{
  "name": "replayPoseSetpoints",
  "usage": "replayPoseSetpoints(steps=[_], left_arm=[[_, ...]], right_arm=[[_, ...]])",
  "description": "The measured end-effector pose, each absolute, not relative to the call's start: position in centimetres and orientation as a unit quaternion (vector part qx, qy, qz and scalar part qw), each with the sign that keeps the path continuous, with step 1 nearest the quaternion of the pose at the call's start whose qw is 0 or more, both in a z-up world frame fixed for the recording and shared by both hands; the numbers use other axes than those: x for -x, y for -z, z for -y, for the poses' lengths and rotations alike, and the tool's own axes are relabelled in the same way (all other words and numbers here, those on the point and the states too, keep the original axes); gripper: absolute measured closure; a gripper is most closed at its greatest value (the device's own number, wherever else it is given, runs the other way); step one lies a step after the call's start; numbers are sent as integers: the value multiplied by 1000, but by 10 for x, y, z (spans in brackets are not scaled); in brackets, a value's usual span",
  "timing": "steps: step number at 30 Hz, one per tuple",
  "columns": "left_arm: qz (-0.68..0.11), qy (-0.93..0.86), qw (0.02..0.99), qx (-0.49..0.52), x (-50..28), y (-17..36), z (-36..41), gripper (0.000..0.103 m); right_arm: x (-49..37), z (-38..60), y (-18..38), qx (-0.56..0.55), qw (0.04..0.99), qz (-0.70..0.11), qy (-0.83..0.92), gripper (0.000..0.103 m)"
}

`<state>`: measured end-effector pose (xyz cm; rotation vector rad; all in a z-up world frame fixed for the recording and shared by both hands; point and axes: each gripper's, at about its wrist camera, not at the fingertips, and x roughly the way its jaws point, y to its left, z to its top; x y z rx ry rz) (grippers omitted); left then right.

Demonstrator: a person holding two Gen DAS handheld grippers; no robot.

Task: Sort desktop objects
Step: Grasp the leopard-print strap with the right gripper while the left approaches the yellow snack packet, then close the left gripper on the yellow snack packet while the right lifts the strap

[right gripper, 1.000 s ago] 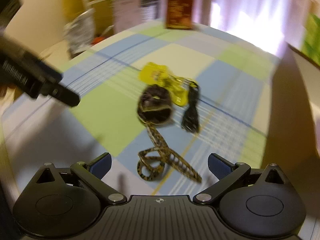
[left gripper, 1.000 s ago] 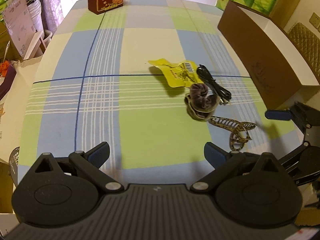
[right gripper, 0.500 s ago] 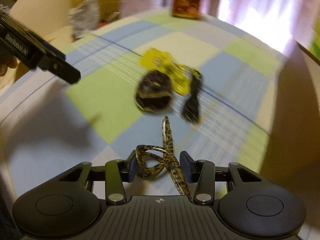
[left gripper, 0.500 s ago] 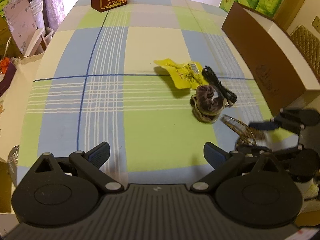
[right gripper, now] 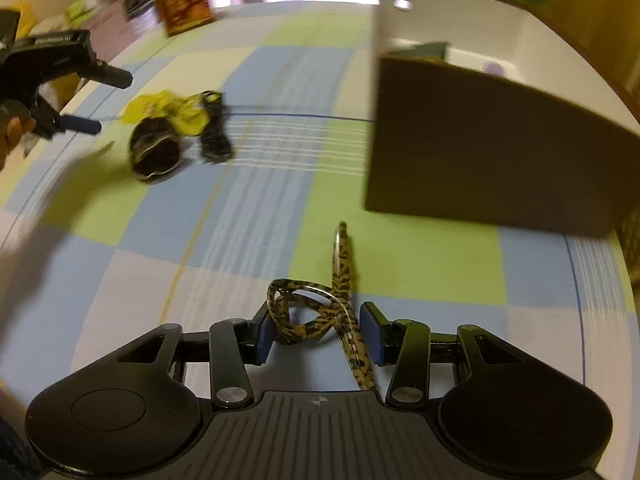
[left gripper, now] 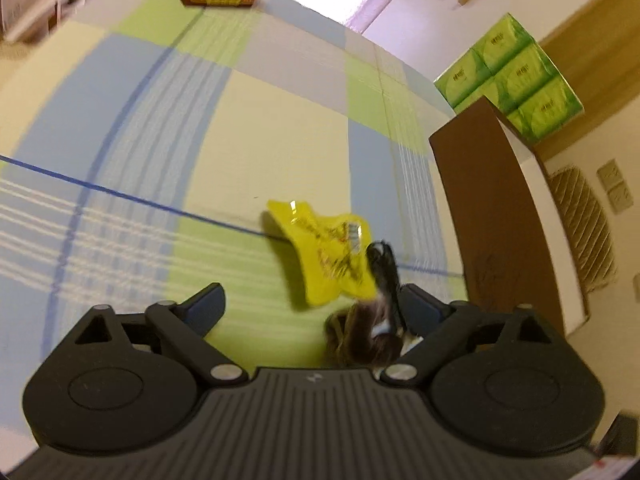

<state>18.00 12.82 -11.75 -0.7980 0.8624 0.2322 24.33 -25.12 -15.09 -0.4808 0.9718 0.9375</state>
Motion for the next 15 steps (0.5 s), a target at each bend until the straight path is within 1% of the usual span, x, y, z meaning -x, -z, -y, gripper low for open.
replayPoseSetpoints(steps=[3, 6, 8, 9, 11, 12, 14, 15], left_arm=[[-401, -98, 817, 402, -199, 129, -134, 18], [-399, -87, 808, 424, -216, 139, -140, 26], [-404, -85, 802, 432, -225, 146, -141, 38], [-408, -83, 800, 432, -230, 149, -141, 41], [-415, -80, 803, 420, -237, 152, -138, 58], [-414, -81, 807, 412, -239, 153, -137, 62], [-418, -80, 806, 412, -241, 156, -137, 82], [-421, -75, 802, 417, -241, 158, -138, 81]], right_arm=[[-245, 253, 150, 216, 757, -446, -425, 61], [-246, 253, 150, 210, 759, -448, -424, 61], [-247, 254, 150, 206, 760, -449, -422, 61], [-247, 253, 152, 204, 761, -449, -421, 61], [-247, 253, 152, 202, 762, -450, -420, 61], [-247, 254, 152, 202, 762, -449, -420, 61], [-246, 254, 151, 202, 762, -448, -421, 61], [-246, 255, 152, 201, 762, -449, -421, 61]])
